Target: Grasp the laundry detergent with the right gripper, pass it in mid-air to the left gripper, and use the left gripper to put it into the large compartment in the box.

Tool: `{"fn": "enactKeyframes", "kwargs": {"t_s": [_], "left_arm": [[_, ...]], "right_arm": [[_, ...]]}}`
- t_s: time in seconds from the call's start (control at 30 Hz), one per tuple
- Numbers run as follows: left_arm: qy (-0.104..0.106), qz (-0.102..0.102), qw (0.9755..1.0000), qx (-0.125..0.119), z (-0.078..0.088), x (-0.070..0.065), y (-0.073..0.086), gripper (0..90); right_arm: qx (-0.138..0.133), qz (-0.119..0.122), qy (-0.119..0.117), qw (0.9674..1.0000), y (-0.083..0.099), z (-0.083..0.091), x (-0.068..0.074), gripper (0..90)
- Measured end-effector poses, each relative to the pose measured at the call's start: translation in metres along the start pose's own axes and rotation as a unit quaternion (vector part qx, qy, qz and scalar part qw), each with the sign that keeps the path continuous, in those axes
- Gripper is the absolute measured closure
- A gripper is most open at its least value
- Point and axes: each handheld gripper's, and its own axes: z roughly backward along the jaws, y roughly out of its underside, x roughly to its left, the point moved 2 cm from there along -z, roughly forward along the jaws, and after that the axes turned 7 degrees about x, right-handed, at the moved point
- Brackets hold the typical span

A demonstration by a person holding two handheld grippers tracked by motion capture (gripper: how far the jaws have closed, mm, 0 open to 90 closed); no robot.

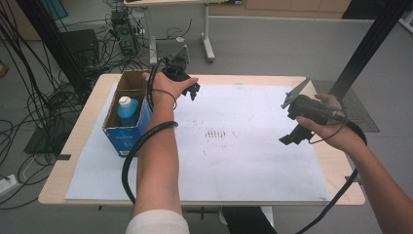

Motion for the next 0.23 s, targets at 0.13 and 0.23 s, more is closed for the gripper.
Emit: {"fn": "enactKeyframes", "kwargs": {"t_s": [0.13,0.23], "left_arm": [[-0.004,-0.001,1.0000,0.000,0.0021,-0.0005,0.0004,5.0],[-0.001,-0.006,1.0000,-0.004,0.0033,-0.0015,0.0007,5.0]], "right_arm": [[-0.001,0.002,0.001,1.0000,-0.0009,0.0015,0.0013,4.6],[-0.002,0.002,0.002,1.0000,-0.0018,0.0020,0.0015,4.6]]}}
